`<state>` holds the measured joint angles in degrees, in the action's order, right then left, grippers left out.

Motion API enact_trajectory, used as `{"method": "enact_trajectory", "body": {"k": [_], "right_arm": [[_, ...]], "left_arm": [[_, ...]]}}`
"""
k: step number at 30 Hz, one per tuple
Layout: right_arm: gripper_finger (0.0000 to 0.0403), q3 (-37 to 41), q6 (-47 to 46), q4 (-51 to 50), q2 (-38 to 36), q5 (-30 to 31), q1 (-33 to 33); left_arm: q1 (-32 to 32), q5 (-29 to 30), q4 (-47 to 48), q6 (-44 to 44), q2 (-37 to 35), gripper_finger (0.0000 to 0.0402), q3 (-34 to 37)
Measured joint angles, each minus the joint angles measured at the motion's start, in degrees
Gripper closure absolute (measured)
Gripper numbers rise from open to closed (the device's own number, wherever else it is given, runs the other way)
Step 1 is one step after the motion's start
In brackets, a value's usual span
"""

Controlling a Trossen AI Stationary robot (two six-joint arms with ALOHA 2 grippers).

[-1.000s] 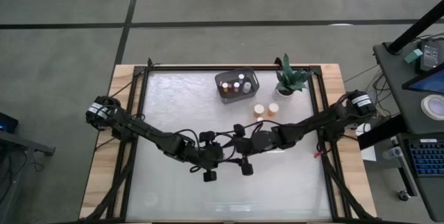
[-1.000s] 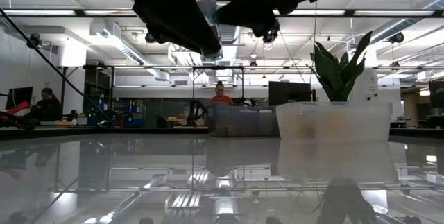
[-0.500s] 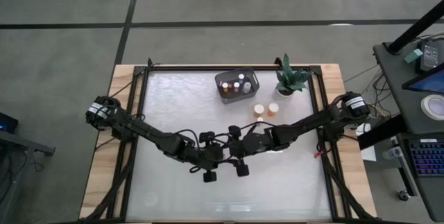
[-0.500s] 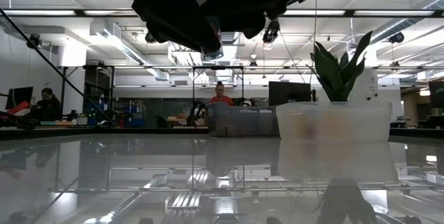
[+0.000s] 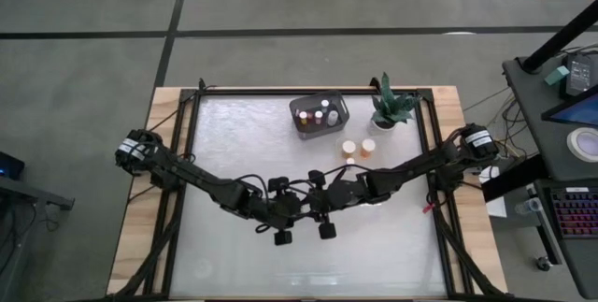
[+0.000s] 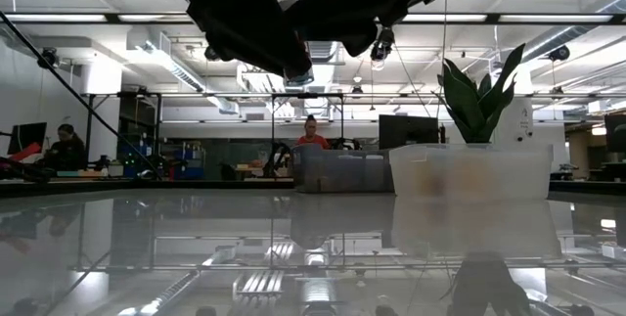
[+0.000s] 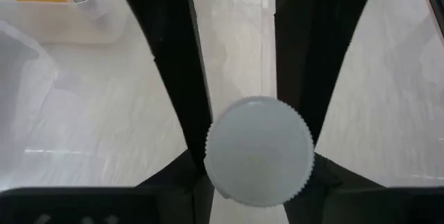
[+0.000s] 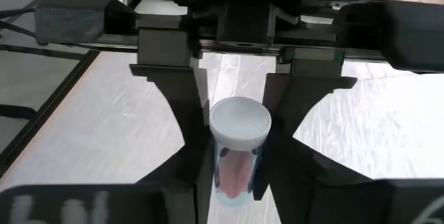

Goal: Pick and place medicine bottles into bin by pill shape (circle, oval)
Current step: Put the blue pill bottle into the transparent bin

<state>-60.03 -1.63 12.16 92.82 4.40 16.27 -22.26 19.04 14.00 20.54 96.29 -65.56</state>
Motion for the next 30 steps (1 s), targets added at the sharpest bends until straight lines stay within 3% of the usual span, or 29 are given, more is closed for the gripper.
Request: {"method": "enact_trajectory", "body": {"k": [6, 17, 30], "right_arm": [[0.0302, 0.00, 0.07, 0.13, 0.00, 0.07, -0.02], [0.0298, 0.00, 0.11, 0.00, 0.00, -0.04, -0.02], [0.0298, -0.02, -0.65, -5.78, -0.34, 0.04, -0.02]], "left_arm": [[0.04, 1.80, -0.45, -0.72, 0.00, 0.0256, -0.02], [0.02, 1.67, 0.53, -1.64, 0.00, 0.0265, -0.02], [-0.13, 1.06, 6.52, -4.90, -2.97, 0.0181, 0.24]]}}
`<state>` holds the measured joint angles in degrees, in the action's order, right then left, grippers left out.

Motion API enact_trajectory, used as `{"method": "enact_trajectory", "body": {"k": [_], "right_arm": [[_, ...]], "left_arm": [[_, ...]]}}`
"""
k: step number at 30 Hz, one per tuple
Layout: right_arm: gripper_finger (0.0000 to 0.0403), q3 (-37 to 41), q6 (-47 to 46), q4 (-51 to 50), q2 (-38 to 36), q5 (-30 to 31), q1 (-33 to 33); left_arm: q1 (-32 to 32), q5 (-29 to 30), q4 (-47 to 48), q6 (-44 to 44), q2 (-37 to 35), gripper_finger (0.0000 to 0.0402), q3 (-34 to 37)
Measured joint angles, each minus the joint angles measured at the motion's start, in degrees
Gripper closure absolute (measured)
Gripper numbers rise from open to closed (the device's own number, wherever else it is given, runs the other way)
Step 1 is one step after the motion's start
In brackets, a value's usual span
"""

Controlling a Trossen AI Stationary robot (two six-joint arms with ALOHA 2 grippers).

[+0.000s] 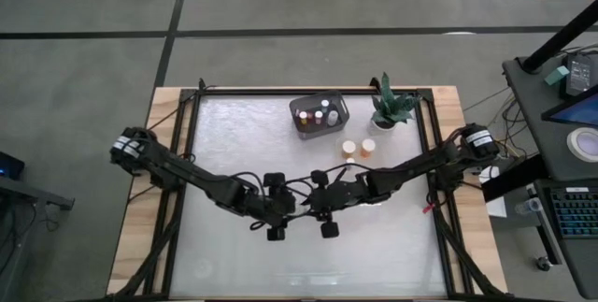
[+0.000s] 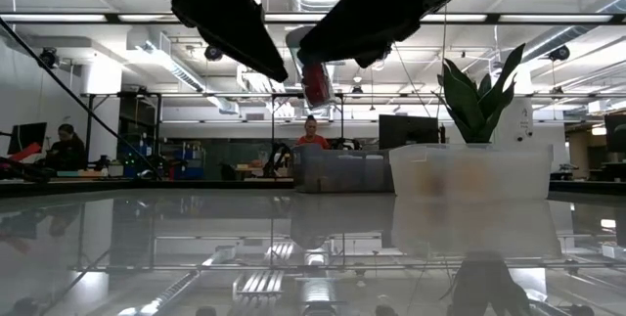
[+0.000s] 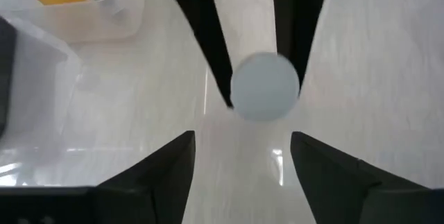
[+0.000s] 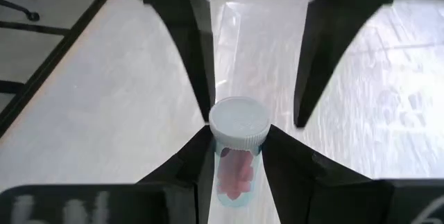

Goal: Pick and place medicine bottles into bin by pill shape (circle, oval)
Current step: Put the blue pill bottle into the transparent bin

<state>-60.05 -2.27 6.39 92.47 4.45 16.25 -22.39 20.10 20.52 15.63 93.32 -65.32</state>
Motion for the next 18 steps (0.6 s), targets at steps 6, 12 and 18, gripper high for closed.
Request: {"method": "enact_trajectory", "body": {"k": [6, 12, 18], "right_arm": [[0.0298, 0.00, -0.80, -4.37, -2.00, 0.21, -0.04], [0.0298, 1.27, -2.44, -10.60, -6.53, 4.97, -0.40], [0.0298, 6.27, -5.85, -12.29, -14.04, 12.67, -1.46]], "left_arm": [[-0.11, 0.00, 4.22, -0.06, -2.38, 0.0175, 0.31], [-0.50, 0.34, 4.08, 0.42, -6.03, 0.0175, 3.21], [-1.33, 4.87, 3.22, 0.36, -8.65, 0.0175, 5.87]]}}
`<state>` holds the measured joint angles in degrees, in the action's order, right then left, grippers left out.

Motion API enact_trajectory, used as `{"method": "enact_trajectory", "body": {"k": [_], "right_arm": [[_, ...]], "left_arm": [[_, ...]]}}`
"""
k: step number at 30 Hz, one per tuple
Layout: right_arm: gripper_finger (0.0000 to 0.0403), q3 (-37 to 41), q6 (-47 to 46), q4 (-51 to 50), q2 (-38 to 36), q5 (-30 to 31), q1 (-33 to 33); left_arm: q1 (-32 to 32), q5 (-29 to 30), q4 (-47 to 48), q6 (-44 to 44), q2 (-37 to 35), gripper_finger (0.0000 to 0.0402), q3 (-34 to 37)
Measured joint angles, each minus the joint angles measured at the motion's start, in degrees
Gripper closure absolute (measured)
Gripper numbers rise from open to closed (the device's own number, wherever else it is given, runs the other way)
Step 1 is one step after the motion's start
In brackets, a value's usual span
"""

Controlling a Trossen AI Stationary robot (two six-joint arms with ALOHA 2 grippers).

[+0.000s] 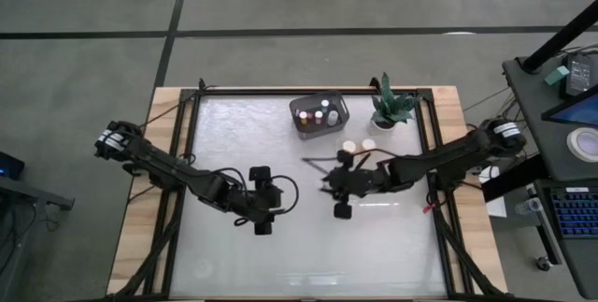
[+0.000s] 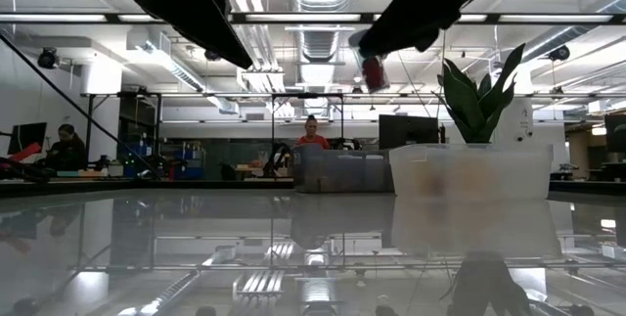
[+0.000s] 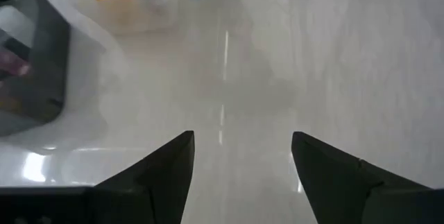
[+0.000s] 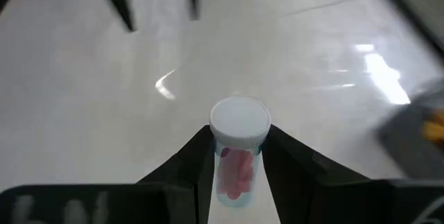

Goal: Pick and place medicine bottles into bin by pill shape (circle, oval)
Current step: Put the blue pill bottle into the transparent bin

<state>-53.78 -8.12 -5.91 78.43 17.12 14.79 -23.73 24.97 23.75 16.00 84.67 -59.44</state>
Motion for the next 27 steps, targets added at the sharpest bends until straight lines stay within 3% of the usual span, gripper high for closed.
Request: {"method": "enact_trajectory", "body": {"k": [14, 21, 27], "right_arm": [[0.0299, 9.08, -11.10, 1.67, -11.85, 18.28, -2.80], [0.0298, 9.46, -12.94, 8.23, -10.45, 19.02, -6.15], [0.0298, 9.46, -12.86, 17.24, -6.19, 18.98, -10.10]], "left_arm": [[0.83, 4.32, -4.12, -14.29, -4.02, 0.0175, 1.95], [3.16, 4.55, -8.83, -24.77, -4.96, 0.0175, 2.59], [5.90, 4.50, -14.20, -29.30, -9.65, 0.0175, 7.97]]}}
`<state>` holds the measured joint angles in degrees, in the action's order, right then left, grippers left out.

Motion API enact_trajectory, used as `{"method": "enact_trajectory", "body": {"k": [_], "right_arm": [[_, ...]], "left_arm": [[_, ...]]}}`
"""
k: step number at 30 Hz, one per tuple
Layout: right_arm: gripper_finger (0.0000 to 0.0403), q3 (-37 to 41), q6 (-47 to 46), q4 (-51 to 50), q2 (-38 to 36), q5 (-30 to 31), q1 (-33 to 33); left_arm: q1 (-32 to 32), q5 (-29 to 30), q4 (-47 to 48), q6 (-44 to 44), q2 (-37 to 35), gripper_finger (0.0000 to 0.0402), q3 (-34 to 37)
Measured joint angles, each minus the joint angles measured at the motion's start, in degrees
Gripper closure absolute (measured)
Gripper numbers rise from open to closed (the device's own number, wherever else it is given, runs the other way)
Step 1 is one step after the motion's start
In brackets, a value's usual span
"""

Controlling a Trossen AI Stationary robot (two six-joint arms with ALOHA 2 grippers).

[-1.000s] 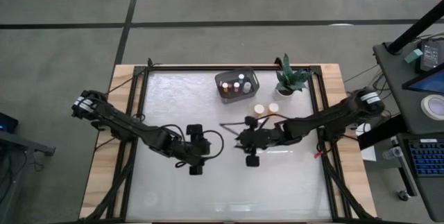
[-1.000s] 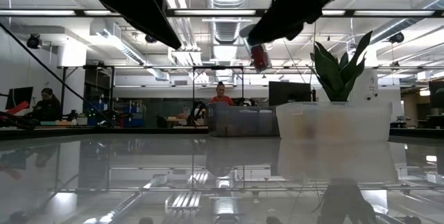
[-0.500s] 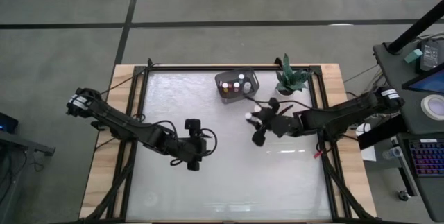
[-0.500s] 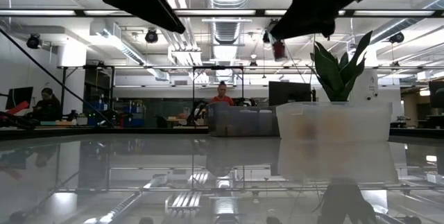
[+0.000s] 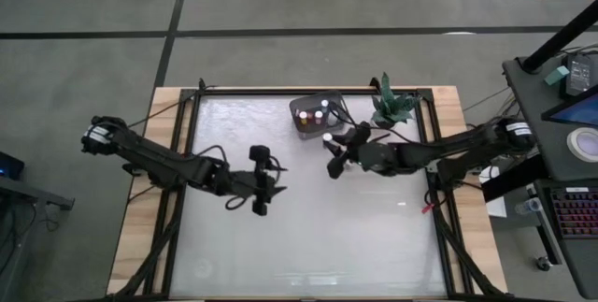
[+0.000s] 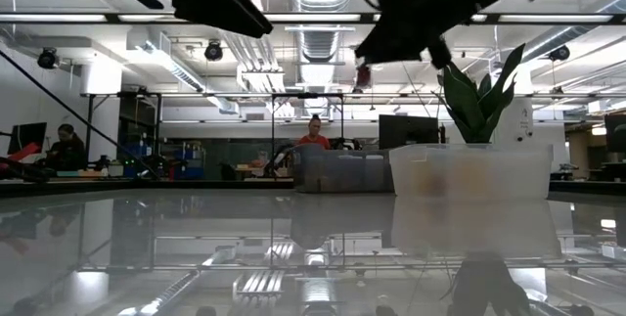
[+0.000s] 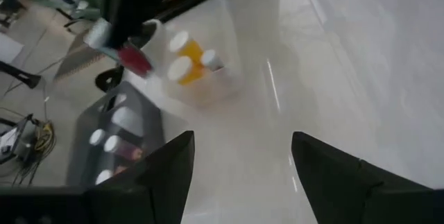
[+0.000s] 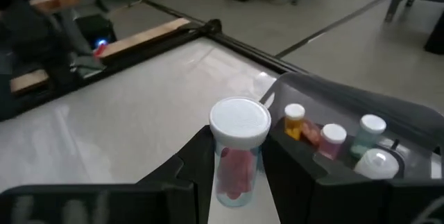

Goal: Pick and place medicine bottles into bin by pill shape (circle, oval)
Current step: Put the blue pill bottle into the transparent bin

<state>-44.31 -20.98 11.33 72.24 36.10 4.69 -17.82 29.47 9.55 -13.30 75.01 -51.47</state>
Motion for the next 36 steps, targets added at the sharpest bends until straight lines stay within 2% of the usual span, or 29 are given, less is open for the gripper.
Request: {"method": "enact_trajectory", "body": {"k": [3, 7, 14, 20, 29, 36], "right_arm": [[0.0299, 0.04, 0.01, 5.44, 3.91, 0.10, -2.28], [0.0300, -0.31, -0.36, 12.29, 8.72, 0.05, -5.49], [0.0299, -3.58, -0.03, 13.12, 13.94, 0.07, -9.22], [0.0300, -5.73, 1.35, 12.90, 15.94, 0.35, -10.03], [0.0298, -6.69, -0.13, 13.00, 15.24, 1.90, -10.51], [0.0298, -6.69, -1.39, 12.97, 14.83, 0.91, -11.06]], "left_arm": [[1.18, 0.20, -2.52, 0.73, -3.92, 0.0175, 2.92], [1.78, 0.61, -12.49, -1.65, -8.70, 0.0175, 8.80], [2.10, 1.17, -21.51, -5.54, -16.47, 0.0175, 15.57], [2.47, 3.01, -19.56, -6.10, -21.11, 0.0175, 16.40], [2.78, 4.71, -17.93, -8.59, -26.78, 0.0175, 21.69], [2.91, 5.88, -18.10, -13.74, -30.89, 0.0175, 23.66]]}}
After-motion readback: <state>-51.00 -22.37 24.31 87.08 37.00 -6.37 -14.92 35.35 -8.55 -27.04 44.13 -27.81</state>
